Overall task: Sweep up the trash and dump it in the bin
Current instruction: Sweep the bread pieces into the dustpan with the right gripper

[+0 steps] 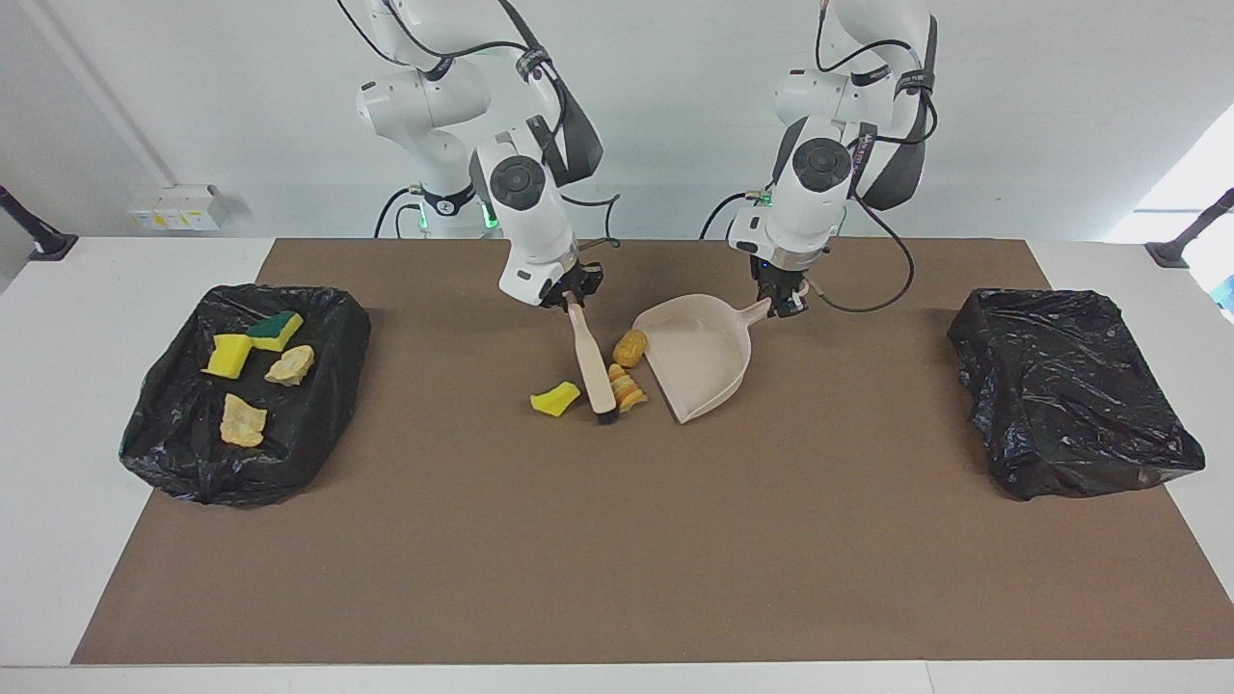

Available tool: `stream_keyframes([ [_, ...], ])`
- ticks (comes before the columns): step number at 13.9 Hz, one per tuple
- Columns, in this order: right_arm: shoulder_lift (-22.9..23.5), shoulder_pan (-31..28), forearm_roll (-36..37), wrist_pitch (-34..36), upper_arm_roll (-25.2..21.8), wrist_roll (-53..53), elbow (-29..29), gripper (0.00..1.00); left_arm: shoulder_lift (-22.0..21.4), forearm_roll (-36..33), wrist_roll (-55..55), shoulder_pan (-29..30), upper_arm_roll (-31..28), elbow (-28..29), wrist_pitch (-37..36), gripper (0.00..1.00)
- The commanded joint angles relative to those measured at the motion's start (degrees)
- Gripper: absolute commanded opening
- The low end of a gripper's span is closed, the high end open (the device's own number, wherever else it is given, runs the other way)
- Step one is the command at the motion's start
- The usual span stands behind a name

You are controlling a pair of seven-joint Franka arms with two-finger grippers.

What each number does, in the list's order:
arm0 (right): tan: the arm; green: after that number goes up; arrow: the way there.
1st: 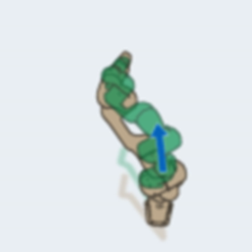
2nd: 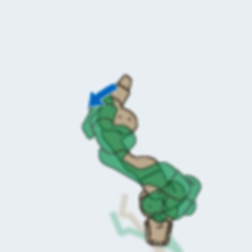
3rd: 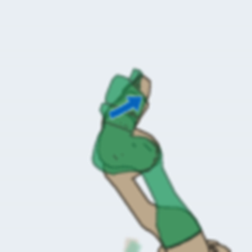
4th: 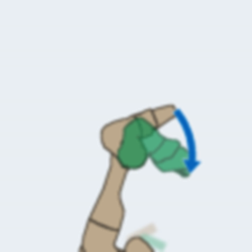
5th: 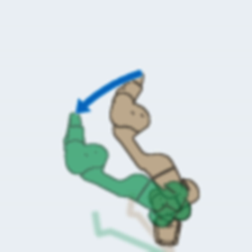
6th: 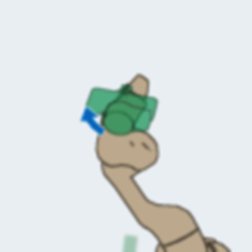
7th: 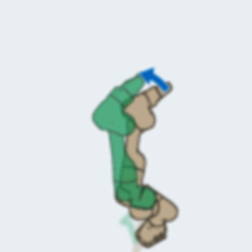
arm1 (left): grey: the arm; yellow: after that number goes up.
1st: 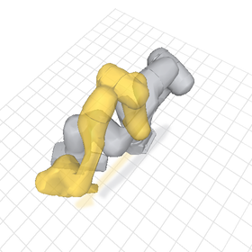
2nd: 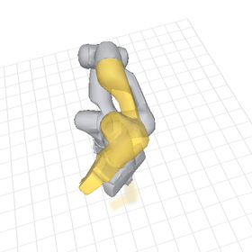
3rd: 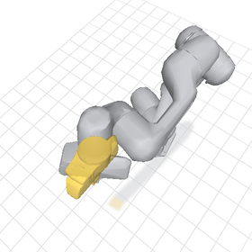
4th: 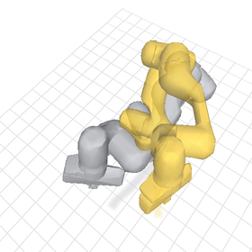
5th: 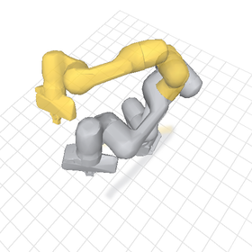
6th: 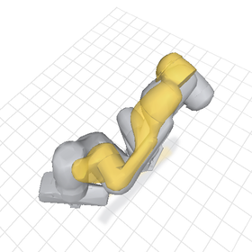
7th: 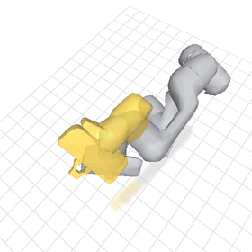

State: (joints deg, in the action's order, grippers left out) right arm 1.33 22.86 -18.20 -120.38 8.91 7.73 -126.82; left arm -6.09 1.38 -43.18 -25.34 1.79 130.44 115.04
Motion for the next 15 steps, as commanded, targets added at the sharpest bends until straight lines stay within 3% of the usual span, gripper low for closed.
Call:
stream_keyframes([
  [1,-0.3,2.9,-5.1,-1.2,0.1,0.8,0.6,0.00,-1.8,-0.7,-0.2,-0.1,-0.2,1.7,0.3,0.00],
  [5,0.7,5.1,-15.7,-4.3,0.1,3.6,3.0,0.00,-1.8,-0.6,-0.2,-0.1,-0.2,1.7,0.3,0.00],
  [9,-0.7,4.1,-14.9,1.3,-0.6,5.9,6.6,0.00,-1.8,-0.6,-0.2,-0.1,-0.2,1.7,0.3,0.00],
  [10,-1.3,3.1,-13.6,4.0,-0.9,5.9,6.6,0.00,-1.8,-0.7,-0.2,0.0,-0.2,1.7,0.3,0.00],
  [15,-2.6,-4.6,6.2,13.0,-0.8,6.1,5.9,0.00,-1.8,-0.6,-0.2,0.0,-0.2,1.7,0.3,0.00],
])
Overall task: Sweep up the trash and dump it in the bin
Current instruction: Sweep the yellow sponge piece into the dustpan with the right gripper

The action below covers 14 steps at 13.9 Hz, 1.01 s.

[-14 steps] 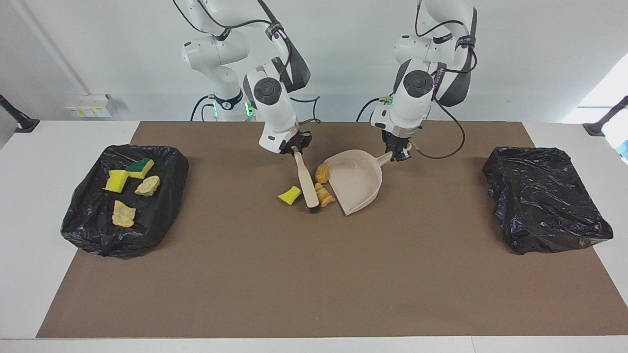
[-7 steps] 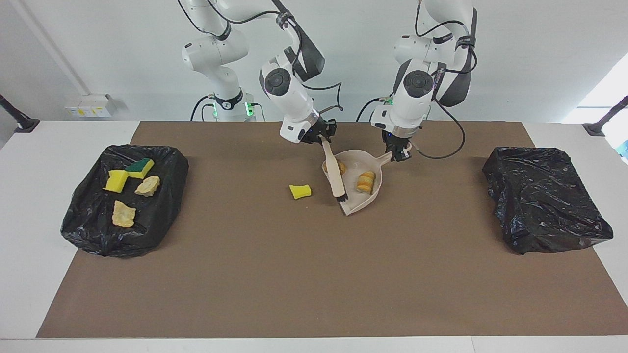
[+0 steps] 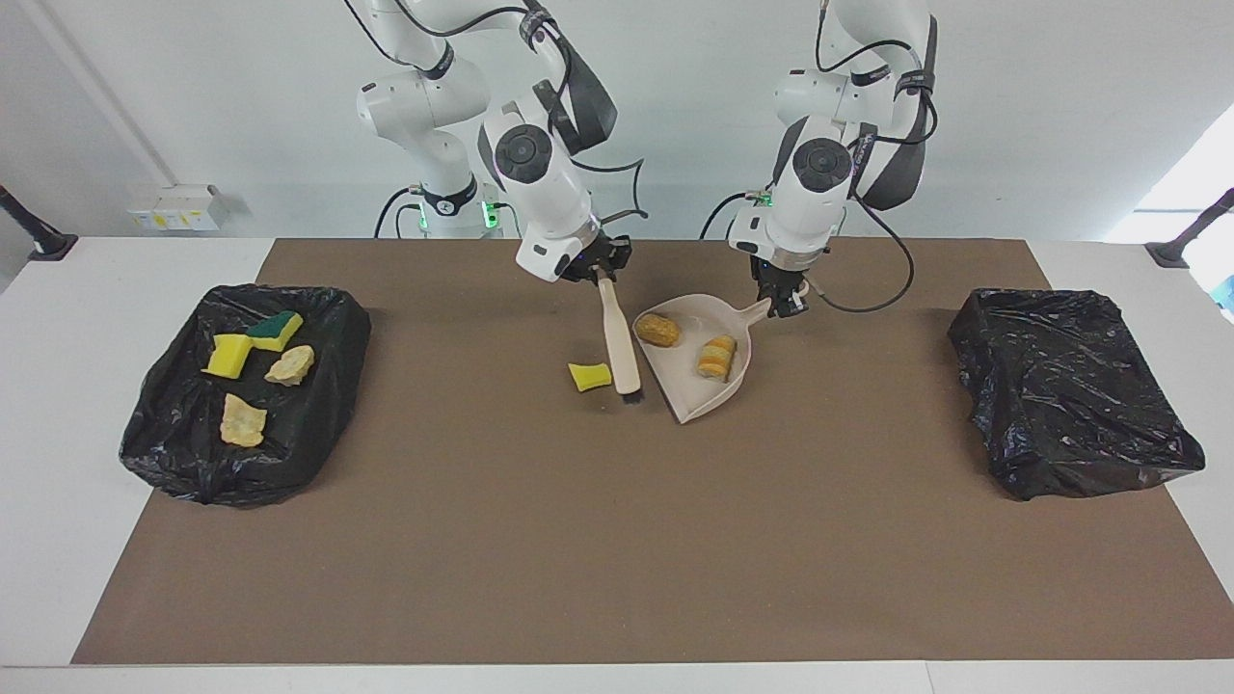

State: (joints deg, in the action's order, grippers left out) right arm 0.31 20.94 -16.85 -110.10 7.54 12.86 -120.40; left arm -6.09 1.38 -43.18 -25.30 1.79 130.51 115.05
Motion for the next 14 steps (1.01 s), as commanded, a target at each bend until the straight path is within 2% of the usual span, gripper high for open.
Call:
stream_keyframes([
  [1,-2.1,-4.4,6.6,3.7,0.5,0.9,-0.6,0.00,-1.8,-0.7,-0.2,0.0,-0.2,1.7,0.4,0.00],
  [3,-3.1,-7.9,9.2,3.0,0.6,0.3,-3.1,0.00,-1.4,-0.6,0.4,0.0,-0.2,1.7,0.9,0.00],
  [5,-5.0,-11.9,9.6,0.6,1.0,-3.5,-7.0,0.00,-1.1,-0.6,2.9,0.0,-0.1,4.0,4.7,0.00],
  [7,-5.1,-11.3,9.4,-3.2,1.2,-1.0,-10.0,0.00,-1.1,-0.6,3.3,0.0,-0.1,5.1,6.1,0.00],
  [10,-4.7,-6.4,8.4,-7.1,1.2,4.2,-11.0,0.00,-1.1,-0.5,3.7,0.0,-0.2,5.1,6.4,0.00],
  [12,-2.3,-1.9,7.5,-8.9,1.2,6.8,-10.6,0.00,-1.1,-0.5,3.8,0.0,-0.2,5.1,6.4,0.00],
  [14,0.0,1.0,3.0,-13.2,1.3,7.7,-9.6,0.00,-1.1,-0.5,4.2,0.0,-0.2,5.1,6.4,0.00],
])
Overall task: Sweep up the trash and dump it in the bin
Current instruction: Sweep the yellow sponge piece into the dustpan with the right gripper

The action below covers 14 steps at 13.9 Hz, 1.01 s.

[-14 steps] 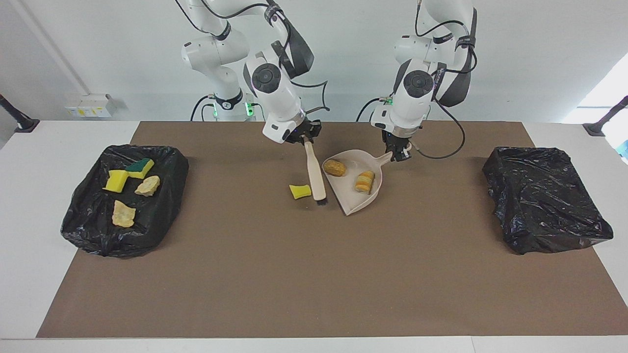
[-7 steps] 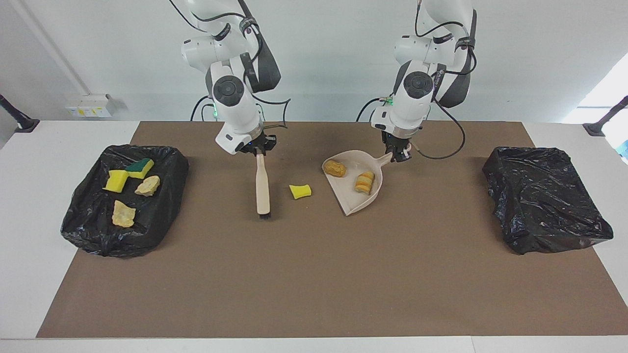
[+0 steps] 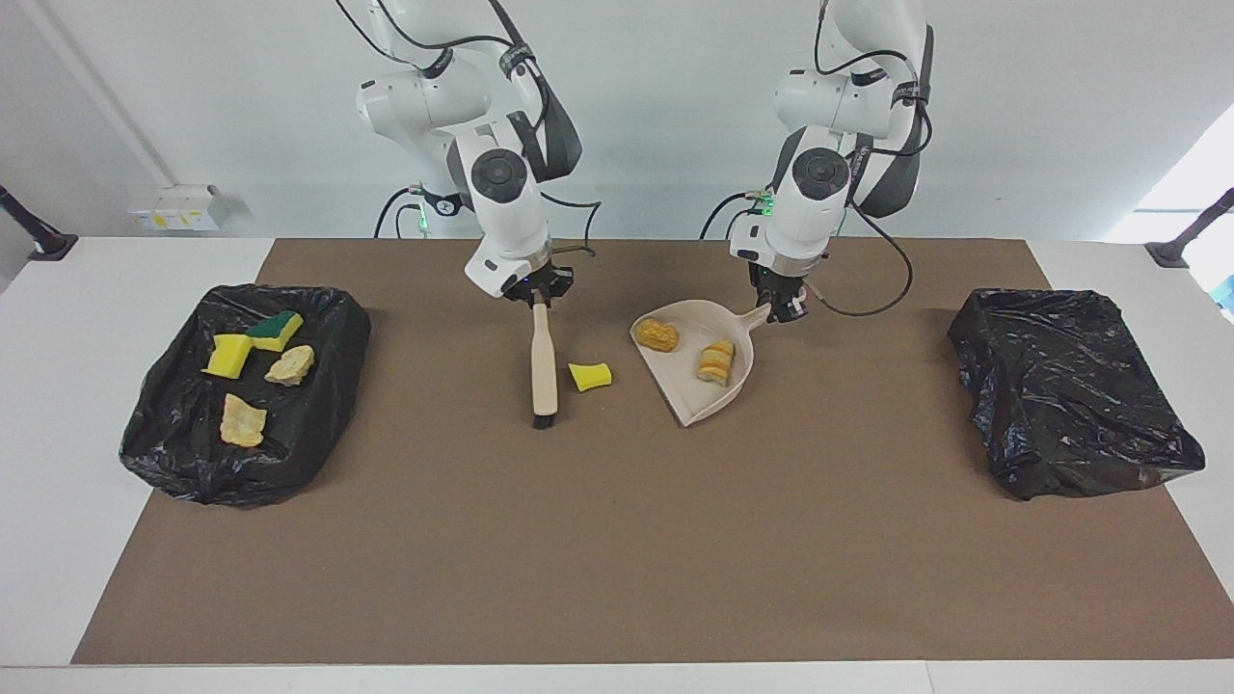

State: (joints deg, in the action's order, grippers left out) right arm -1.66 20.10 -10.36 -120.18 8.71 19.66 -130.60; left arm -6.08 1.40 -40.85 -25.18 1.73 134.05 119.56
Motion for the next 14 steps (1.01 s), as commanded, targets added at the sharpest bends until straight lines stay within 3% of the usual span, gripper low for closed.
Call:
stream_keyframes([
  [1,3.5,3.6,-5.4,-3.1,0.2,1.0,2.3,0.00,-1.1,-0.5,1.8,-0.1,-0.1,1.6,1.9,0.00],
  [7,7.4,12.4,-17.6,-10.7,0.3,2.8,6.2,0.00,-1.1,-0.5,2.4,-0.1,-0.1,1.6,1.8,0.00],
  [10,5.4,10.8,-17.4,-4.1,-0.1,-0.6,6.4,0.00,-0.9,-0.5,6.4,1.2,-0.1,1.5,1.8,0.00],
  [14,0.5,4.2,-13.0,5.6,-0.3,-2.3,6.5,0.00,-0.3,-0.5,6.4,3.6,-0.1,0.8,1.1,0.00],
])
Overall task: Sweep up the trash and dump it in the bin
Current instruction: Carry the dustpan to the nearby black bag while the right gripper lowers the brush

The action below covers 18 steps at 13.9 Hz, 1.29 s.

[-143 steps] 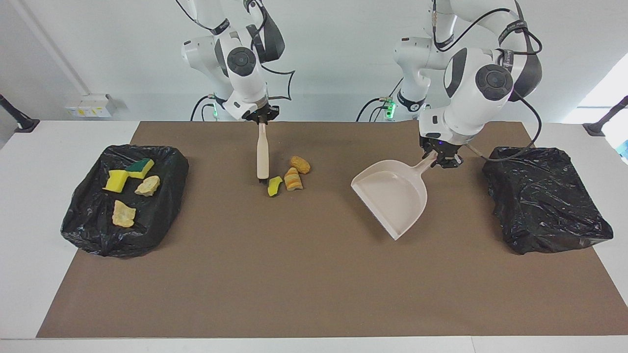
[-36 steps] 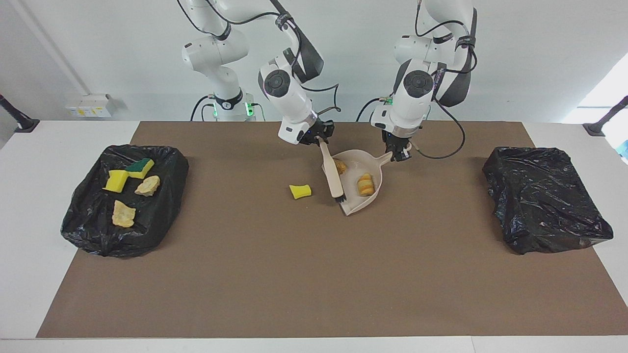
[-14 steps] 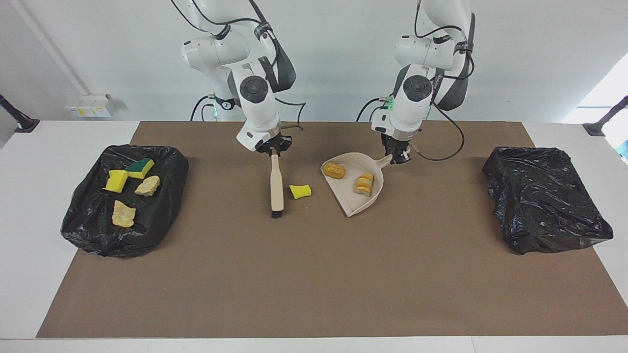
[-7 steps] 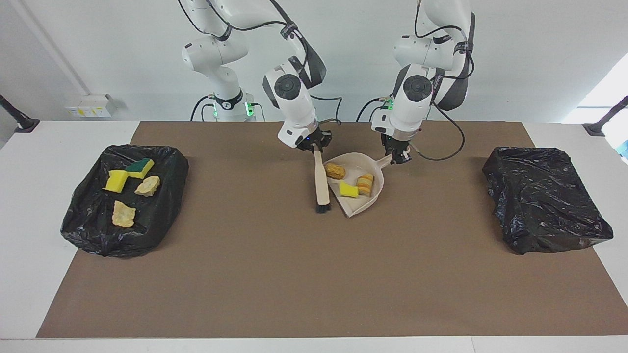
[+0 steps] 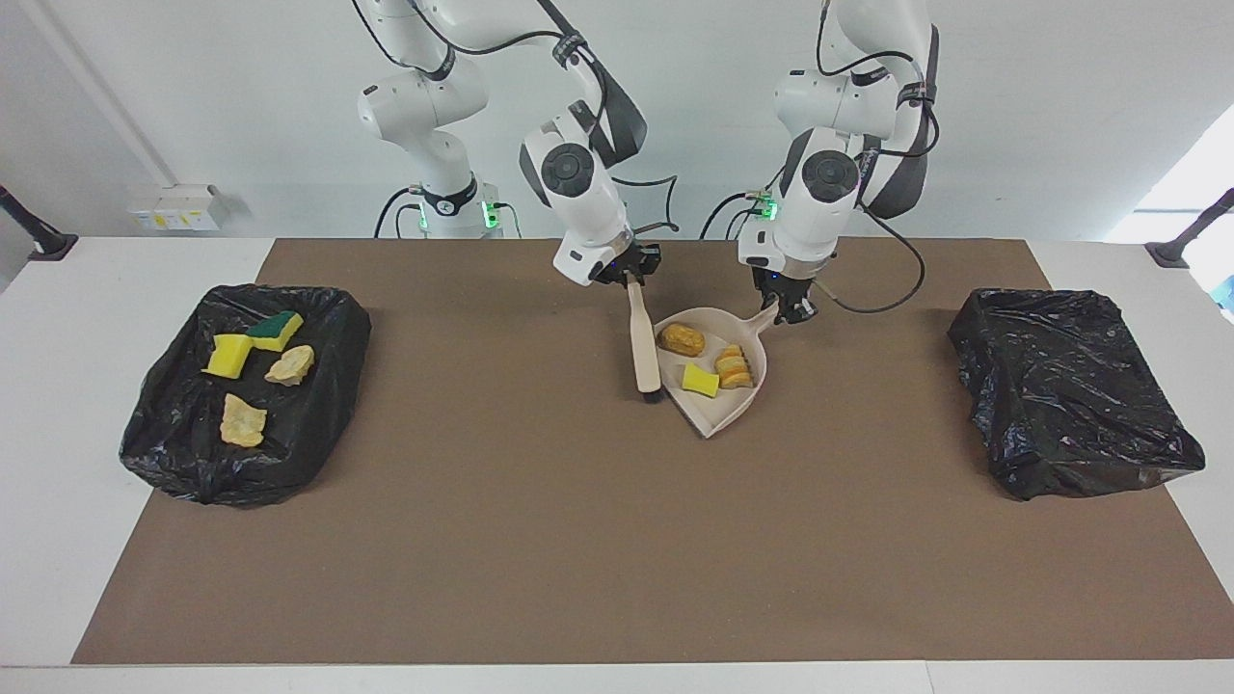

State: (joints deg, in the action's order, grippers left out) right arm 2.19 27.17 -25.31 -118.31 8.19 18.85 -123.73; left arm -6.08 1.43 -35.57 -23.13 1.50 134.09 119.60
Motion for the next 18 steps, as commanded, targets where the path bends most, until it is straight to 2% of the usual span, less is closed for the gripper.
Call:
stream_keyframes([
  [1,-4.6,-3.9,3.8,5.4,0.2,-1.4,-0.4,0.00,-0.2,-0.6,1.1,2.4,0.1,0.6,0.9,0.00],
  [3,-6.4,-5.4,7.4,8.9,0.2,-0.7,-0.5,0.00,-0.2,-0.6,0.9,4.6,0.1,-0.3,0.7,0.00],
  [5,-7.7,-4.2,11.0,8.3,0.9,4.0,-1.1,0.00,-0.9,-0.6,-0.2,6.8,0.1,-2.9,-1.2,0.00],
  [8,-8.4,3.3,12.6,6.0,0.9,14.5,-2.1,0.00,-1.9,-0.5,-2.4,10.5,0.0,-7.4,-4.7,0.00],
  [11,-8.2,10.5,14.3,-1.7,0.9,20.2,-6.5,0.00,-2.0,0.3,-6.1,14.8,-0.1,-12.3,-9.5,0.00],
  [15,-5.2,17.5,17.1,-6.9,1.0,28.8,-7.6,0.00,-1.9,2.5,-9.1,21.2,-0.3,-17.4,-17.5,0.00],
  [18,-1.8,19.7,17.8,-11.6,0.9,32.4,-7.6,0.00,-1.7,2.5,-17.0,29.7,-1.0,-22.7,-23.6,0.00],
])
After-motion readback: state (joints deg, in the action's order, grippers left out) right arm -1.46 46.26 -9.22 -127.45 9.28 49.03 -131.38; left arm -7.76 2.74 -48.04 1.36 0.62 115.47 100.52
